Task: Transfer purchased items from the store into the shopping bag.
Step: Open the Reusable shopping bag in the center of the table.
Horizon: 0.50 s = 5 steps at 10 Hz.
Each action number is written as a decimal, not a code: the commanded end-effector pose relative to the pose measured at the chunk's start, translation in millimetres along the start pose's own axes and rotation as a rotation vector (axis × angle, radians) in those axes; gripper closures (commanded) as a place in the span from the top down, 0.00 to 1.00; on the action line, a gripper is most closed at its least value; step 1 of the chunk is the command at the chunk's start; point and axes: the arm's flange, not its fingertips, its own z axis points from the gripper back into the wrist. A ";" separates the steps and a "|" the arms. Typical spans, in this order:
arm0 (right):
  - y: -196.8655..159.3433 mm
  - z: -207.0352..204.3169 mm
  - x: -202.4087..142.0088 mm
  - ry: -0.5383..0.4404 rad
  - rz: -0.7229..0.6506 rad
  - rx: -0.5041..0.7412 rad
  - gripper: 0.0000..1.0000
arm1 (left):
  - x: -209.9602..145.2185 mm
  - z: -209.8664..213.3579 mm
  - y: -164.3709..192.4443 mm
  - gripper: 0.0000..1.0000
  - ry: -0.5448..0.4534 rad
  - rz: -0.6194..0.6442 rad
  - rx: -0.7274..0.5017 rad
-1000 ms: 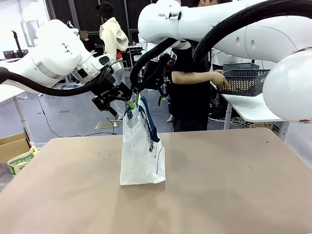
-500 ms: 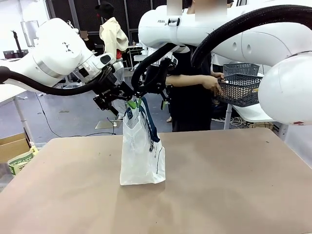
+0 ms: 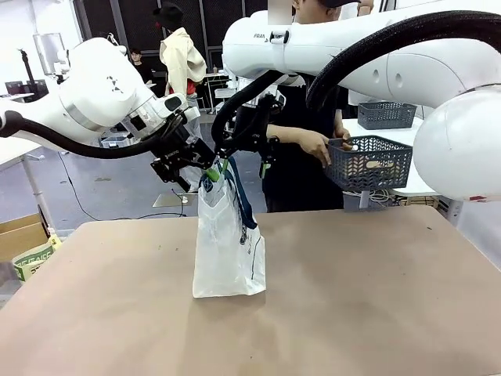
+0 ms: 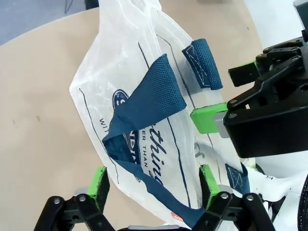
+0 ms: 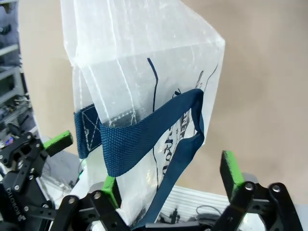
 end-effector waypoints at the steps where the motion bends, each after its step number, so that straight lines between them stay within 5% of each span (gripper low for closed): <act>1: -0.3 -1.2 1.7 0.000 -0.005 0.014 0.61 | 1.7 -0.2 2.5 0.60 -0.002 0.012 0.000; 4: -1.0 -2.8 0.4 0.012 0.006 0.011 0.03 | 1.9 2.1 0.1 0.00 -0.011 0.010 0.011; 5: -1.7 -3.0 0.3 0.011 0.007 0.009 0.00 | 1.5 1.7 -0.2 0.00 -0.011 0.010 0.016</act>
